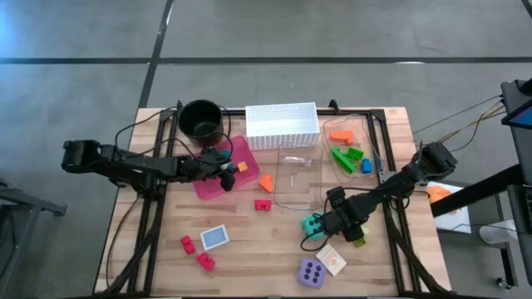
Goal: Pick & Place Toys
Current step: Put the yellow game piece into the red bin
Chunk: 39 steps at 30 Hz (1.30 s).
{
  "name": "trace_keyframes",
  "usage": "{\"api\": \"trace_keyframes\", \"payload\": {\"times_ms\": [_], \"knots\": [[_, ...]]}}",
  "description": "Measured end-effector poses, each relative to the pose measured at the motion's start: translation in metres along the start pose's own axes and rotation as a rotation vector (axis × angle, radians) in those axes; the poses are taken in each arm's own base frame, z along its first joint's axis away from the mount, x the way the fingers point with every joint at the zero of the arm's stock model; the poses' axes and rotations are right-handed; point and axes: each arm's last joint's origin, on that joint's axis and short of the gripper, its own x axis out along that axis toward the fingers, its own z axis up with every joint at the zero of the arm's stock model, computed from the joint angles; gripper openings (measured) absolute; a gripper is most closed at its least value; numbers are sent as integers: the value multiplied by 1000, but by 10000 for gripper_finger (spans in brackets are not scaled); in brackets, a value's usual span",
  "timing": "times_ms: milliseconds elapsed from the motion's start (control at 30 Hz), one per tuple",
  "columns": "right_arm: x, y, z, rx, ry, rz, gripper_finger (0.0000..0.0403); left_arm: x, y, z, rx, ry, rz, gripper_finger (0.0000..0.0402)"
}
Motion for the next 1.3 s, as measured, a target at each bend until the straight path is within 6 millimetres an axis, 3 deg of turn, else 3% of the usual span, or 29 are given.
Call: {"api": "trace_keyframes", "payload": {"times_ms": [267, 533, 800, 1067, 1300], "knots": [[1, 0, 0, -17, -8, -20, 202, 0, 0, 0, 0, 0, 0, 246], [1, 0, 1, -17, -22, -17, 148, 0, 0, 0, 0, 0, 0, 246], [2, 0, 2, -15, -36, -15, 175, 0, 0, 0, 0, -1, 0, 246], [-2, 0, 5, -12, -51, -11, 144, 0, 0, 0, 0, -1, 0, 246], [-15, -2, 6, -7, -84, -2, 168, 0, 0, 0, -2, -5, -3, 246]]}}
